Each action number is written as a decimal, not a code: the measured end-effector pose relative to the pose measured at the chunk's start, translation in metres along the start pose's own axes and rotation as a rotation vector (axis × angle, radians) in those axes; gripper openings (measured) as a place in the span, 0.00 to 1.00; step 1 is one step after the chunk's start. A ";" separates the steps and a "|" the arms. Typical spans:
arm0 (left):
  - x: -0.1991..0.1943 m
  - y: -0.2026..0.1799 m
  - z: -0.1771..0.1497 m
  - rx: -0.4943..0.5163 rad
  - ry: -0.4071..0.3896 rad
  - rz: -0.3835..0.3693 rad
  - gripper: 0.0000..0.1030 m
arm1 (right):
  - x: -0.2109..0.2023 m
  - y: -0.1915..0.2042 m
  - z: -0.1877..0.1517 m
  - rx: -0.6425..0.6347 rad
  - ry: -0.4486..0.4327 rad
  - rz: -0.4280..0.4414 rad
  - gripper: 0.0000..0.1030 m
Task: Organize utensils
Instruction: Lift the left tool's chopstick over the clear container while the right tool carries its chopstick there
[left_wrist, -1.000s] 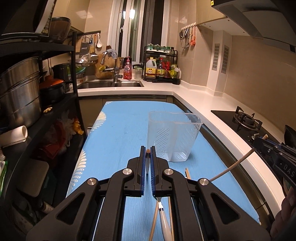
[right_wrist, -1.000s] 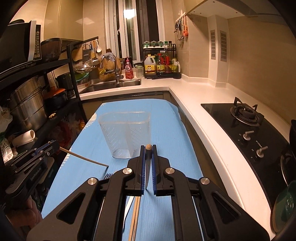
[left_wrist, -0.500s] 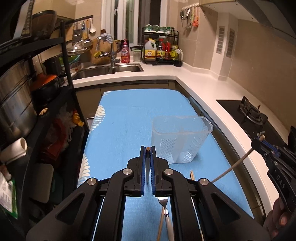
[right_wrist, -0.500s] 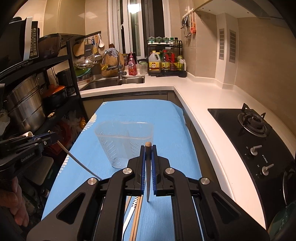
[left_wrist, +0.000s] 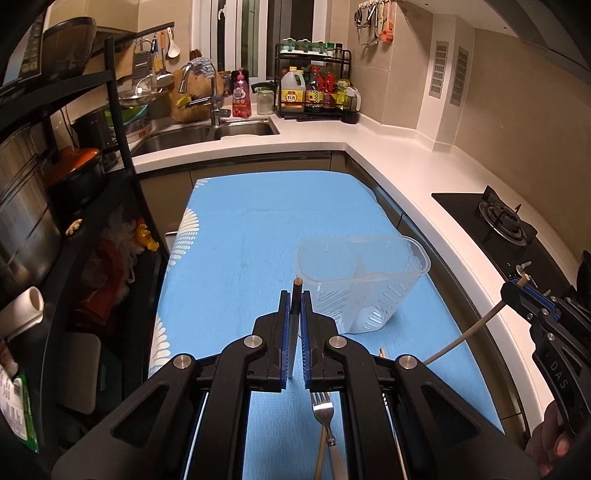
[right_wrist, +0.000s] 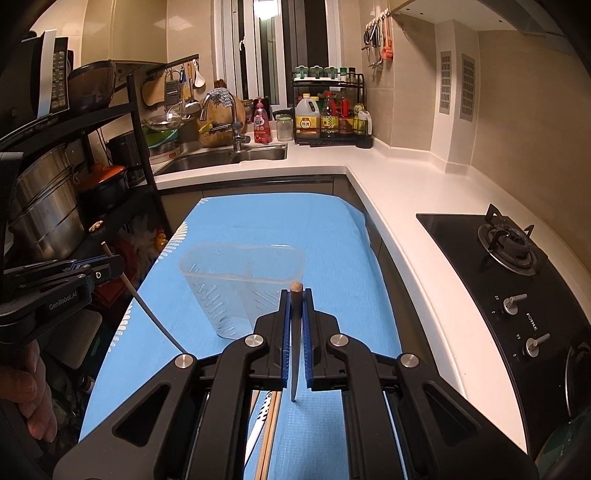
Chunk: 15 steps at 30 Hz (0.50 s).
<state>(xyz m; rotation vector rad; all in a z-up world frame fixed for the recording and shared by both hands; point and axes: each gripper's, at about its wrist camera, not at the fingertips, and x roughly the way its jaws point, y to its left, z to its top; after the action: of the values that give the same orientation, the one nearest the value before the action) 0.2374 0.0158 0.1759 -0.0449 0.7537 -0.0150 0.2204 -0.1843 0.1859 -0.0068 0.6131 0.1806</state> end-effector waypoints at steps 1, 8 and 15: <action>0.001 0.001 0.001 -0.003 -0.002 -0.002 0.05 | 0.001 -0.001 0.001 -0.001 0.003 0.000 0.06; -0.003 0.007 0.008 -0.015 -0.003 -0.029 0.05 | -0.007 0.002 0.016 -0.010 0.002 0.018 0.06; -0.034 0.010 0.034 0.000 -0.014 -0.067 0.05 | -0.047 0.005 0.066 -0.044 -0.024 0.048 0.06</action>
<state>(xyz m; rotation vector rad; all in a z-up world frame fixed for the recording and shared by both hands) 0.2359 0.0276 0.2230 -0.0704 0.7381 -0.0781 0.2198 -0.1834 0.2667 -0.0320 0.5851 0.2406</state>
